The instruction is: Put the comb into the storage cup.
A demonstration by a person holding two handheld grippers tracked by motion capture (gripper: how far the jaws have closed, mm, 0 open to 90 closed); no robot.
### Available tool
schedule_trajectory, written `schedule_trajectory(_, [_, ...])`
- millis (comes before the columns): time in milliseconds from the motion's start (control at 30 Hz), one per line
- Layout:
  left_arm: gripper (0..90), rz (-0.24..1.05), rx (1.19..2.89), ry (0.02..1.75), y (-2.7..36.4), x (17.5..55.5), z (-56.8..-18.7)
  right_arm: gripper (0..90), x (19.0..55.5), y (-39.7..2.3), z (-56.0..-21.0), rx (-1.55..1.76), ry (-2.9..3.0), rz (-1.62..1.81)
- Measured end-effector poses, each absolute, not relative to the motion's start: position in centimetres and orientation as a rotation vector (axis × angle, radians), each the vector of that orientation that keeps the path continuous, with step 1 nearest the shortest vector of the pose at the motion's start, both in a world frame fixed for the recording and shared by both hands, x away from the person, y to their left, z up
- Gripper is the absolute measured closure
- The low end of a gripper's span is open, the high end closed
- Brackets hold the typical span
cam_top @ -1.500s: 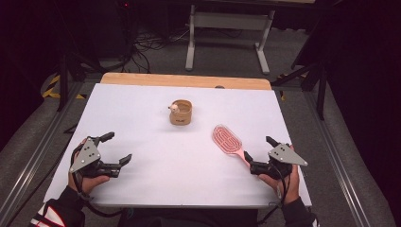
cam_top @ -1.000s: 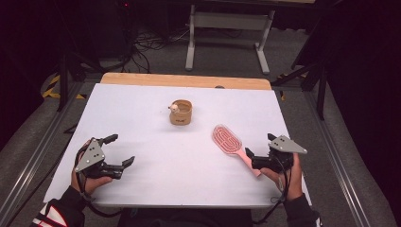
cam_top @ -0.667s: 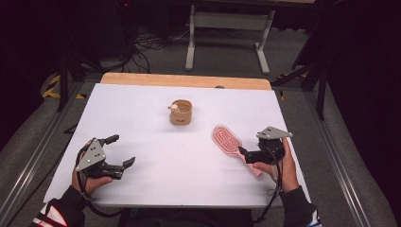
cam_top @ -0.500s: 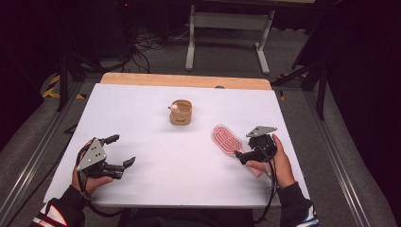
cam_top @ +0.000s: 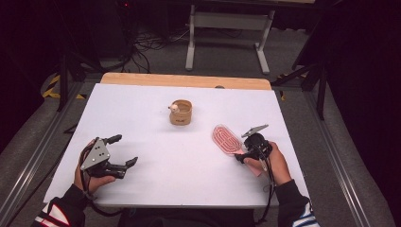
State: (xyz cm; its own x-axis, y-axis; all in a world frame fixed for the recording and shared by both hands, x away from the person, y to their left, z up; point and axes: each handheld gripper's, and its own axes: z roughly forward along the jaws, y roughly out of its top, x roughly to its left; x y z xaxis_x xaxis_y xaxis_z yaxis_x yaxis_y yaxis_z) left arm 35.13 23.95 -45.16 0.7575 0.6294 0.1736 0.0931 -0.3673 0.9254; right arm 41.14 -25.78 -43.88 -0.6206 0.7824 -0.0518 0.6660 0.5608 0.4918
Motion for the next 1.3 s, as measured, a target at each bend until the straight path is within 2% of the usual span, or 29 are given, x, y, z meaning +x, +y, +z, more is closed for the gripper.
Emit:
schedule_trajectory(200, [7.5,0.628,1.891,0.552,24.0,35.1,-45.2,49.8,41.1,-25.6,-43.8,1.188,2.542,0.644])
schedule_trajectory(300, [7.6,0.621,1.884,0.552,23.9,35.0,-45.2,60.3,41.0,-25.3,-43.8,1.159,2.556,0.647])
schedule_trajectory(467, [7.6,0.626,1.888,0.544,24.0,35.0,-45.2,68.4,40.9,-25.4,-43.8,1.158,2.554,0.673])
schedule_trajectory(1300, [7.9,0.623,1.883,0.559,24.1,34.9,-45.2,69.6,39.5,-26.2,-43.2,1.098,2.400,0.826])
